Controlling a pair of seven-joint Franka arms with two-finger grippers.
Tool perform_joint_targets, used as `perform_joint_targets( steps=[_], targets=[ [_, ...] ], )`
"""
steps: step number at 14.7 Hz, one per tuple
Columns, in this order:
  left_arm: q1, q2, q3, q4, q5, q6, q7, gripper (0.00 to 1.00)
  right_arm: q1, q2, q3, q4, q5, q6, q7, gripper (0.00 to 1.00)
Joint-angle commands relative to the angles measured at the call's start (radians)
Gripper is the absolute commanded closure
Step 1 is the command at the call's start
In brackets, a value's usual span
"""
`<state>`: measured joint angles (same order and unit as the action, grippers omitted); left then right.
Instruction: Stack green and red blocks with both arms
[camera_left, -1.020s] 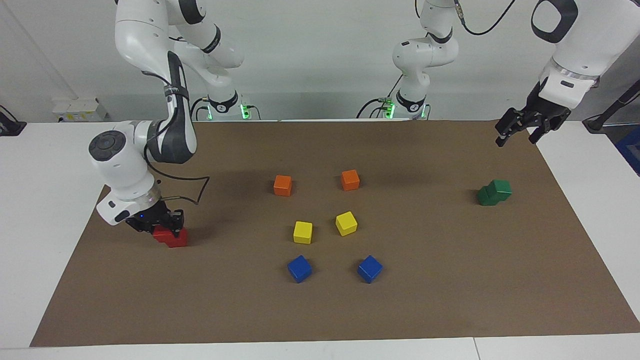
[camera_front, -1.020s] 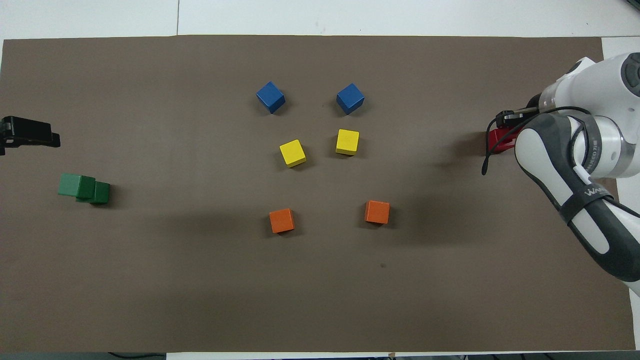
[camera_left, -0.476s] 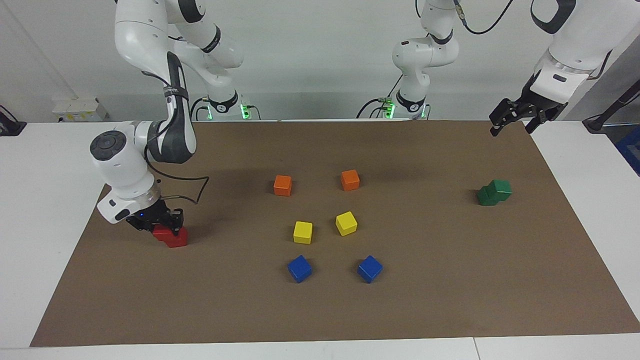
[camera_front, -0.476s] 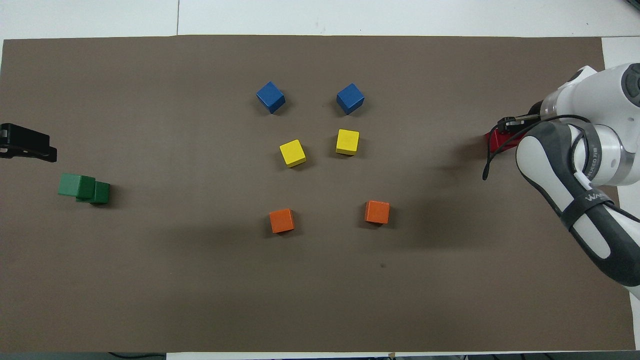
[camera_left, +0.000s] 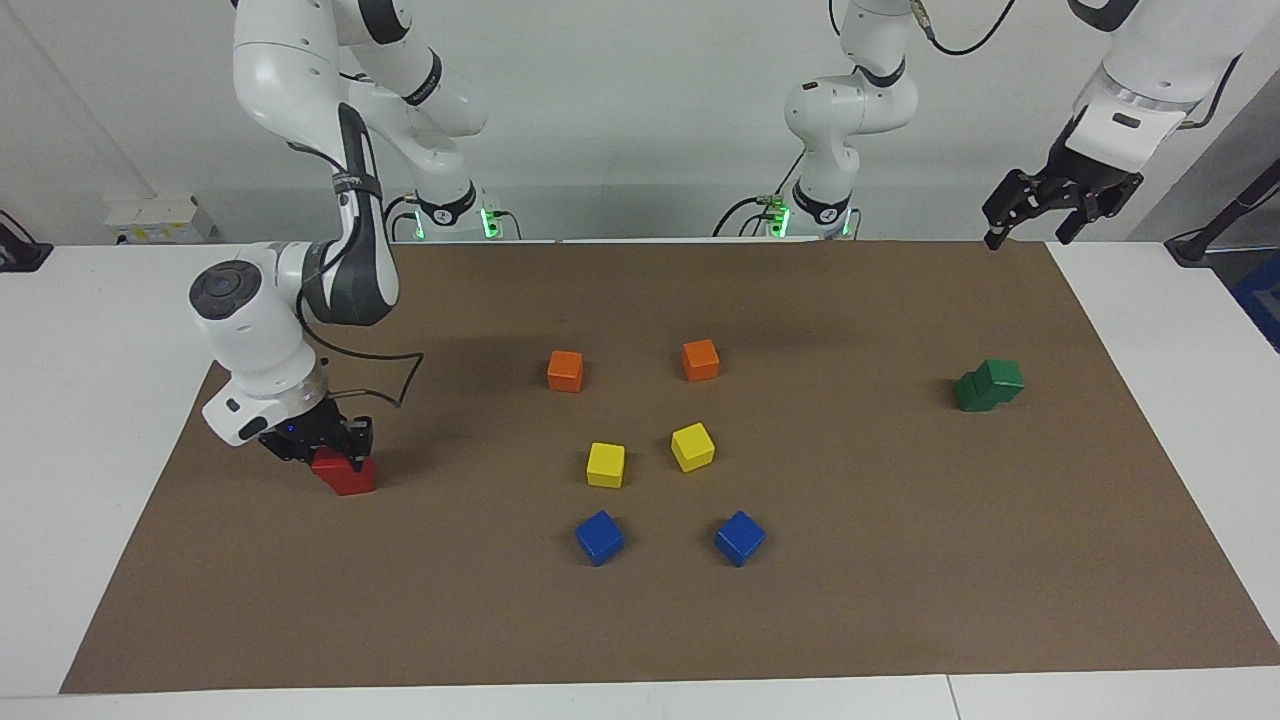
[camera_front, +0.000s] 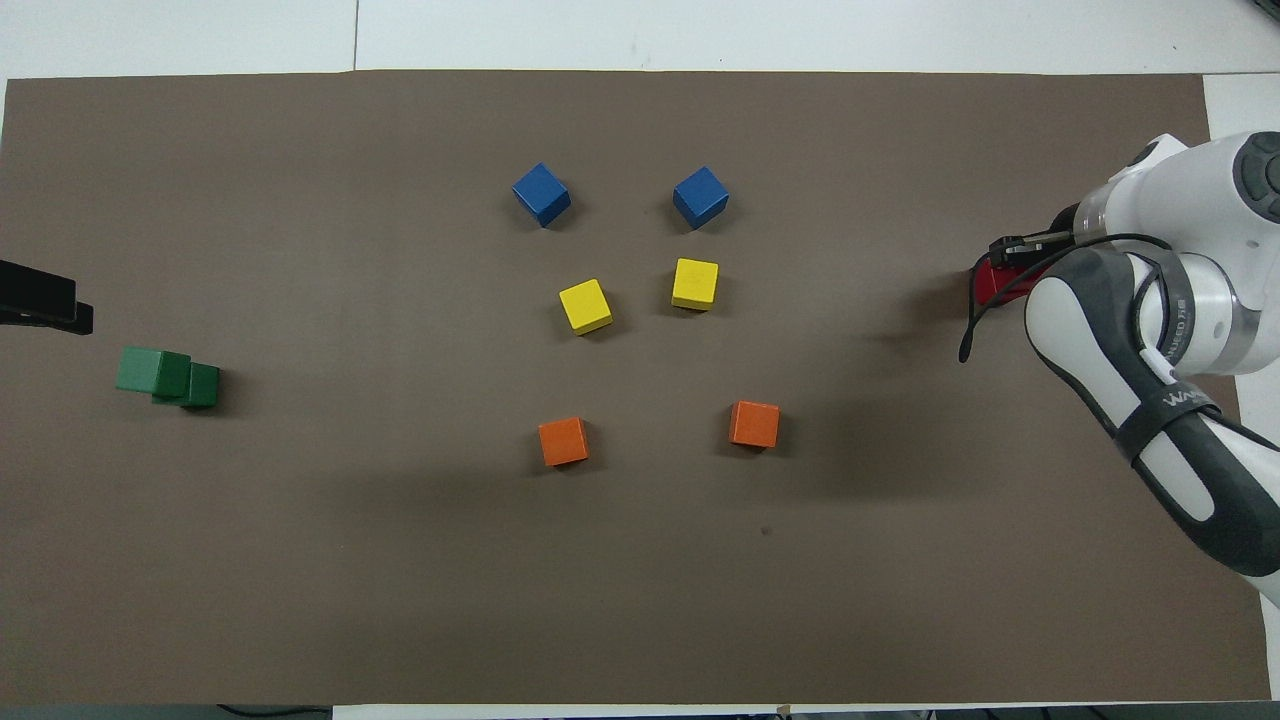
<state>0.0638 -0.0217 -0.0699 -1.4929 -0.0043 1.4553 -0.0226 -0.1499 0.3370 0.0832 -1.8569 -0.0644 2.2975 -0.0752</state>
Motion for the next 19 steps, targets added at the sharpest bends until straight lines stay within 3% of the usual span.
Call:
perform_joint_targets(
  steps=[1,9,12,16,19],
  targets=[
    [0.001,-0.007,0.004,-0.01,0.009,0.002,-0.013,0.0,-0.01,-0.032,0.006,-0.038,0.014,0.023,-0.041,1.0],
    [-0.002,-0.009,0.015,-0.012,-0.019,0.01,-0.016,0.0,-0.008,-0.032,0.006,-0.038,0.012,0.023,-0.043,0.99],
    [-0.002,-0.009,0.015,-0.012,-0.017,0.007,-0.016,0.0,-0.008,-0.032,0.004,-0.038,0.012,0.025,-0.041,0.33],
    [0.002,-0.007,0.015,-0.01,-0.017,0.007,-0.013,0.0,-0.008,-0.032,0.004,-0.038,0.012,0.025,-0.041,0.0],
    [-0.002,-0.007,0.015,-0.01,-0.017,0.008,-0.013,0.0,-0.008,-0.032,0.004,-0.036,0.012,0.023,-0.037,0.0]
  ],
)
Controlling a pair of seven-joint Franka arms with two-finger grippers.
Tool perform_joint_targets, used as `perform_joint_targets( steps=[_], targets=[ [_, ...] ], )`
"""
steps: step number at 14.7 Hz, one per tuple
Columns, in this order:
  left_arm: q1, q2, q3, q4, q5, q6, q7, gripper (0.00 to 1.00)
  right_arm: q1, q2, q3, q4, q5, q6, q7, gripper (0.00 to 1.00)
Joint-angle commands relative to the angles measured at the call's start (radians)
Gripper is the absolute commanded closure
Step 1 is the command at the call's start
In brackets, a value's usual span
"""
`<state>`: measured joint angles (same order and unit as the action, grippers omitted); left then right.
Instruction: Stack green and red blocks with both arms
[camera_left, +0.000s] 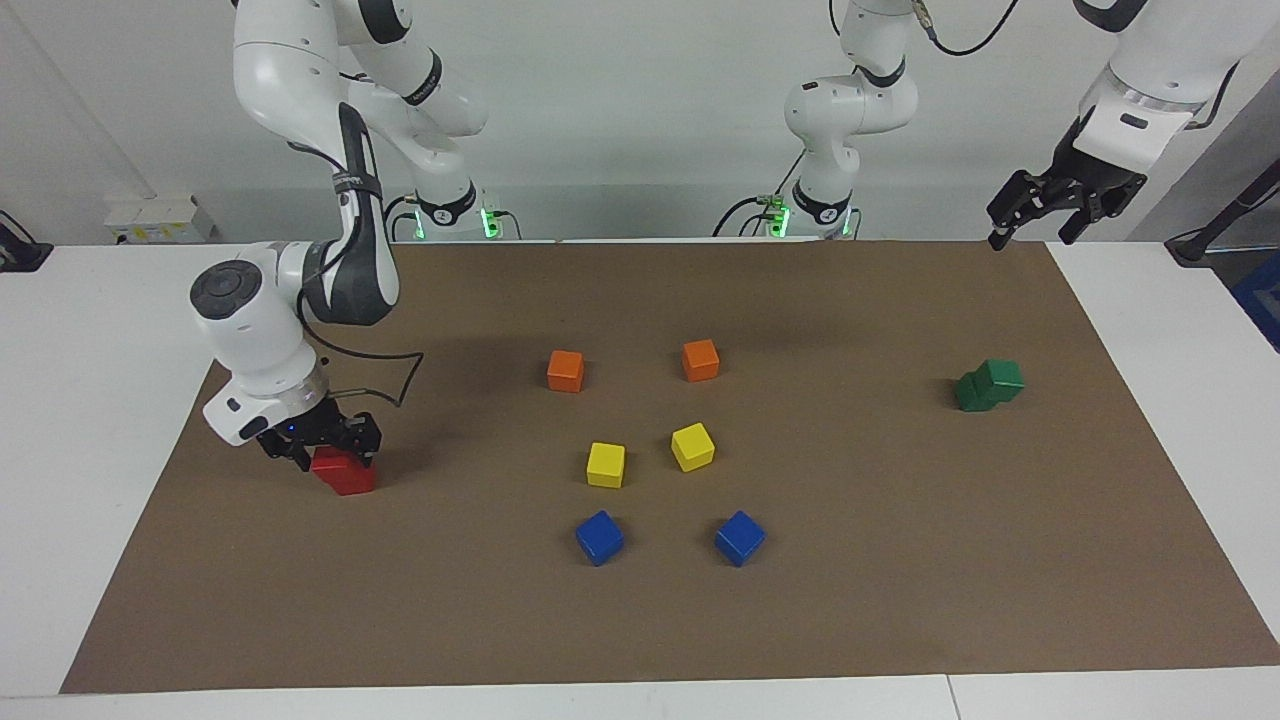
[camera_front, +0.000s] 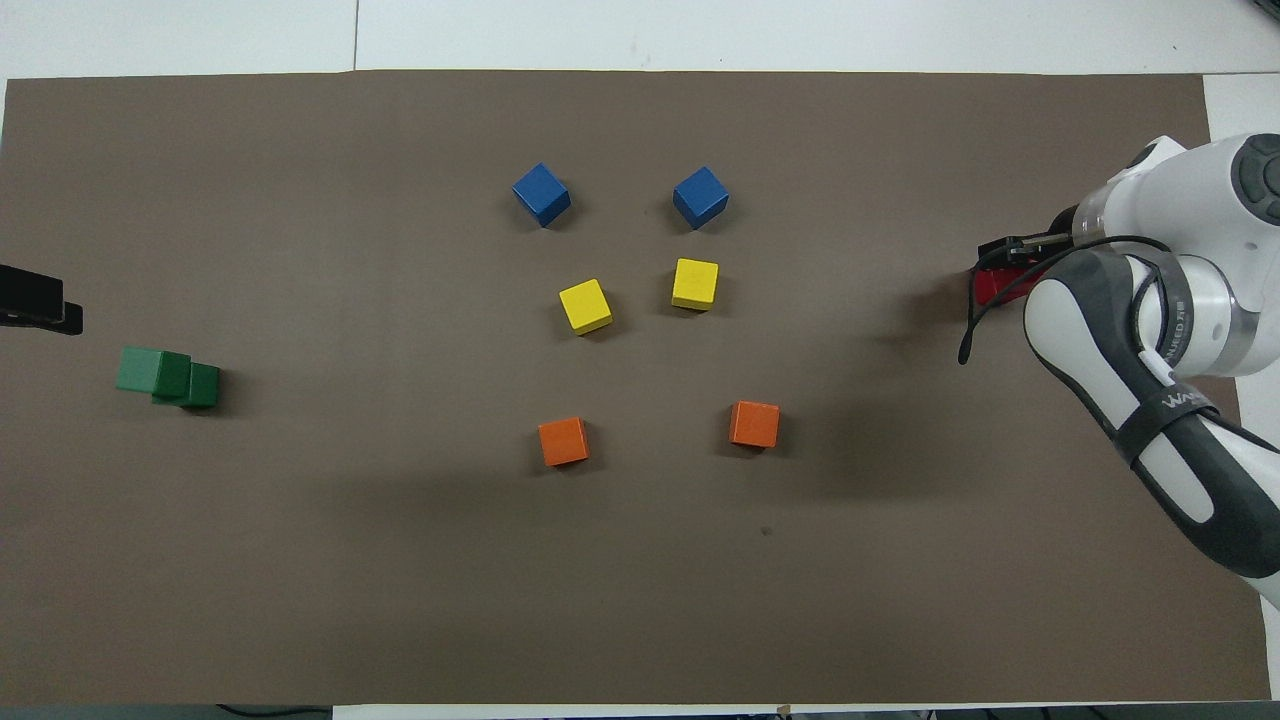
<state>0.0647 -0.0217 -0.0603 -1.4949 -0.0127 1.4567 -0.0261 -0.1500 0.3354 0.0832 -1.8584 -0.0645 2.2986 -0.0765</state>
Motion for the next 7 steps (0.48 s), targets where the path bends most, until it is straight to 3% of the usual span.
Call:
perform_joint_targets(
  steps=[1,3,7],
  targets=[
    [-0.005,-0.007,0.005,-0.008,-0.009,0.008,-0.009,0.0,-0.007,-0.03,0.004,-0.03,0.012,0.016,-0.032,0.0],
    [-0.005,-0.007,0.005,-0.007,-0.01,0.008,-0.009,0.0,0.001,-0.042,0.007,-0.019,0.012,-0.005,-0.028,0.0],
    [-0.006,-0.007,0.004,-0.007,-0.01,0.008,-0.006,0.0,0.027,-0.143,0.01,-0.004,0.015,-0.115,0.024,0.0]
  ],
)
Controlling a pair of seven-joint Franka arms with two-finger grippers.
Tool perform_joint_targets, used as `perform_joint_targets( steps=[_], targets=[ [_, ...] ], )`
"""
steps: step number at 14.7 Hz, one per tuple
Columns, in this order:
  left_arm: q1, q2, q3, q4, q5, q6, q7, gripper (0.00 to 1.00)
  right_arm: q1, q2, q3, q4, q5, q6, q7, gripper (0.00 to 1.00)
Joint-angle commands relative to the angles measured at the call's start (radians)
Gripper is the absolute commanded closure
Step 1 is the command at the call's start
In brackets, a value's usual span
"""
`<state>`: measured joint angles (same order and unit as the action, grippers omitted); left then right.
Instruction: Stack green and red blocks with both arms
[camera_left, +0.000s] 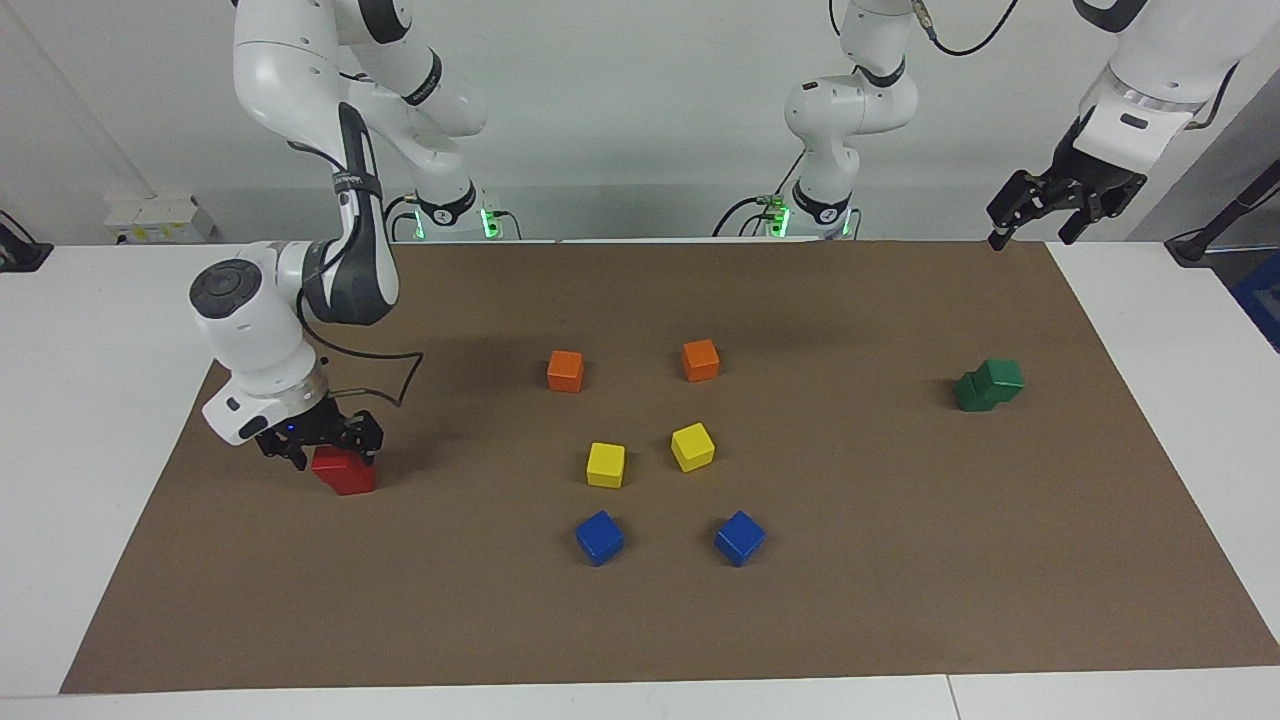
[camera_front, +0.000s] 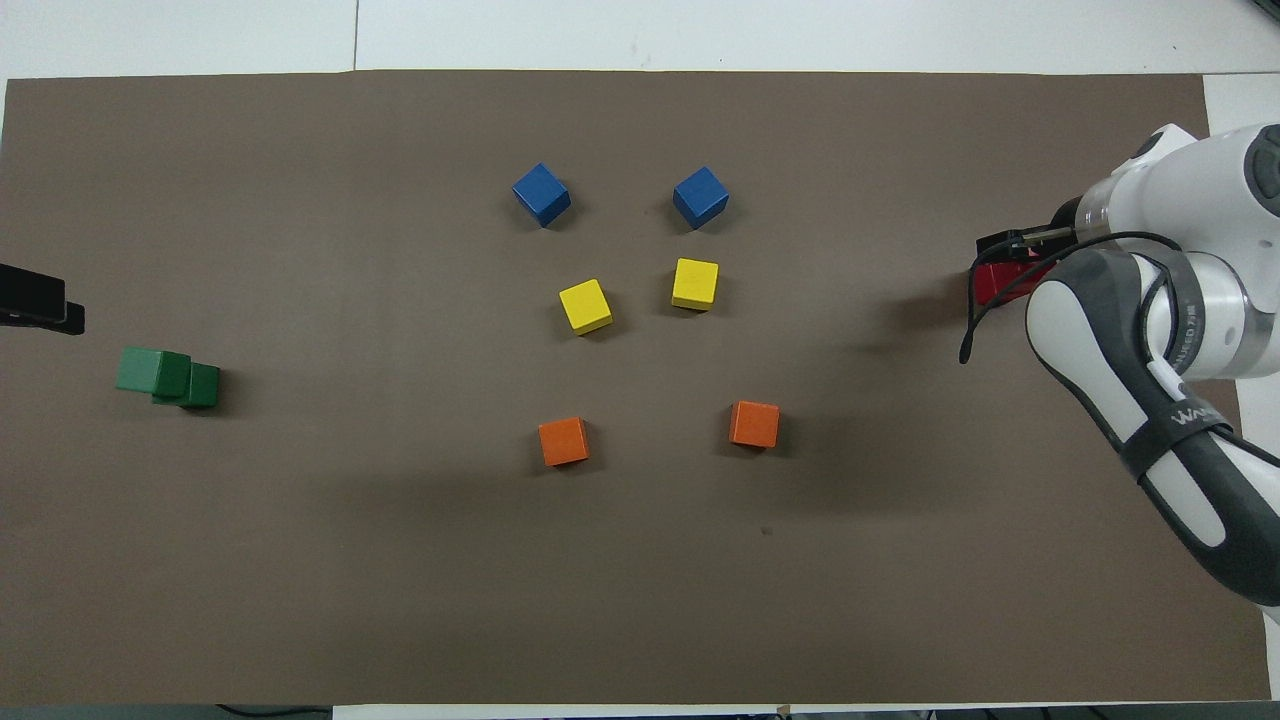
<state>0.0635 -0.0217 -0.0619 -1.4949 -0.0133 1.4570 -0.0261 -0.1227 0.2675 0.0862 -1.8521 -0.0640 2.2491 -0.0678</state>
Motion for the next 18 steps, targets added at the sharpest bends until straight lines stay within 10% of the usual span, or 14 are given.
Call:
perform_joint_targets(
  steps=[1,10,18],
  targets=[
    [-0.002,-0.009,0.005,-0.008,-0.011,0.008,-0.005,0.0,0.0,-0.103,0.01,-0.003,0.018,-0.101,0.016,0.0],
    [-0.008,-0.007,0.005,-0.007,-0.011,0.008,-0.008,0.0,-0.005,-0.382,0.056,0.042,0.021,-0.52,0.023,0.0],
    [-0.01,-0.007,0.001,-0.007,-0.011,0.006,-0.009,0.0,-0.022,-0.347,0.049,0.175,0.036,-0.701,0.002,0.0]
  ],
)
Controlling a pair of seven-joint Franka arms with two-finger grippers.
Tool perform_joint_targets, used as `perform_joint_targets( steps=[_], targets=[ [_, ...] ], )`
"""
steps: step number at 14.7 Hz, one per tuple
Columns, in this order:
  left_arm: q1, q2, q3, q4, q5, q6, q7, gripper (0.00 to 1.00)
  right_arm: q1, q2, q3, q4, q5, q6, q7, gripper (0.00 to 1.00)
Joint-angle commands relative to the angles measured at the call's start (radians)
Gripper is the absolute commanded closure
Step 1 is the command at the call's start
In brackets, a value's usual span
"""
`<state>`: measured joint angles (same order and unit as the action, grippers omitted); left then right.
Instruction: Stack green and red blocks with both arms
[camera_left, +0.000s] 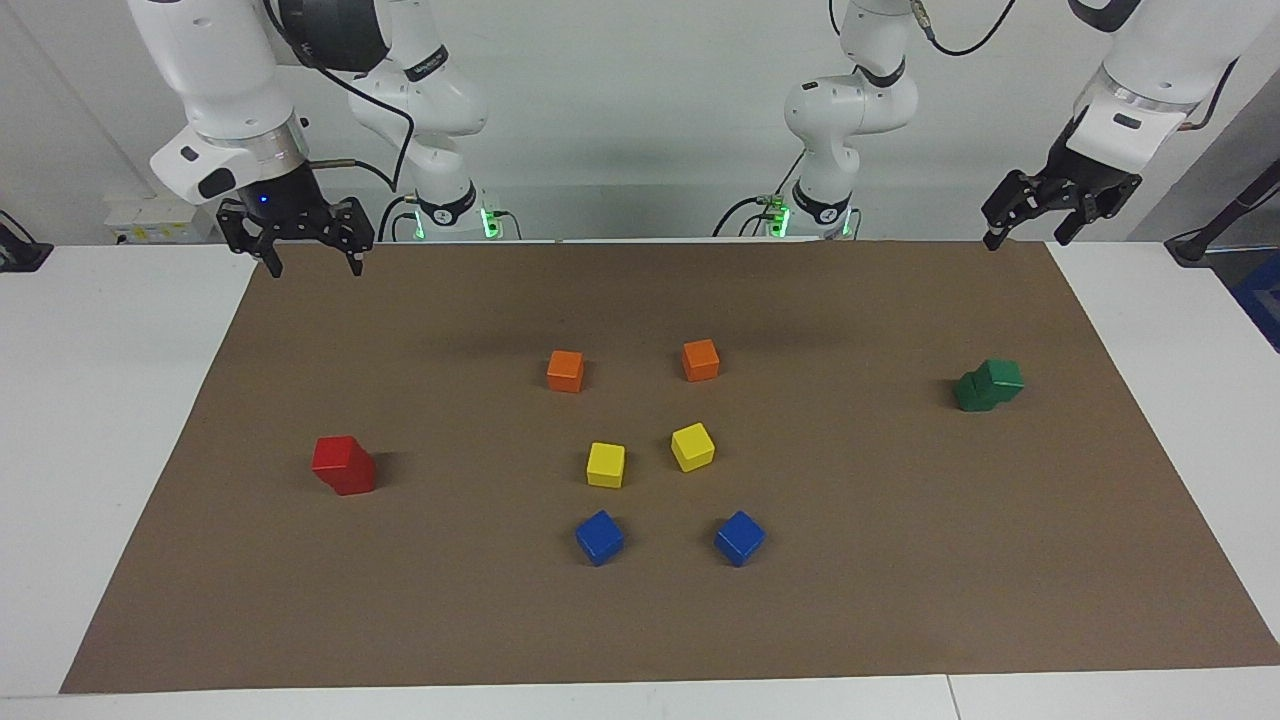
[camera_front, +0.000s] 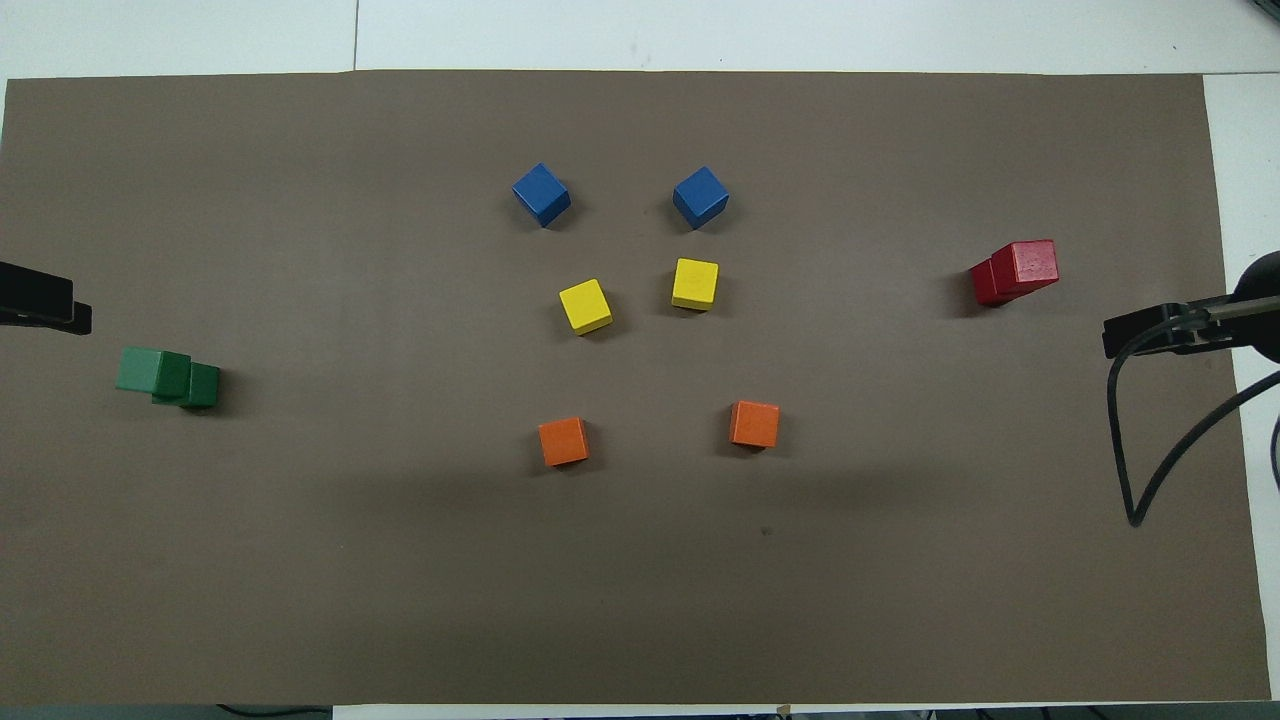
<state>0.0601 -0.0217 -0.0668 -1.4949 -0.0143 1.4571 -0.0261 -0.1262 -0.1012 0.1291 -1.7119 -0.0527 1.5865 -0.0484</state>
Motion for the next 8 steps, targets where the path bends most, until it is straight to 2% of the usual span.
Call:
perform_joint_targets(
  steps=[1,8],
  targets=[
    [-0.008,-0.007,0.005,-0.007,-0.01,0.006,-0.009,0.0,-0.02,0.021,0.003,0.034,0.039,-0.043,-0.018,0.0],
    [-0.008,-0.007,0.005,-0.007,-0.01,0.006,-0.009,0.0,-0.018,0.009,0.003,0.006,0.077,-0.049,-0.01,0.0]
  ],
)
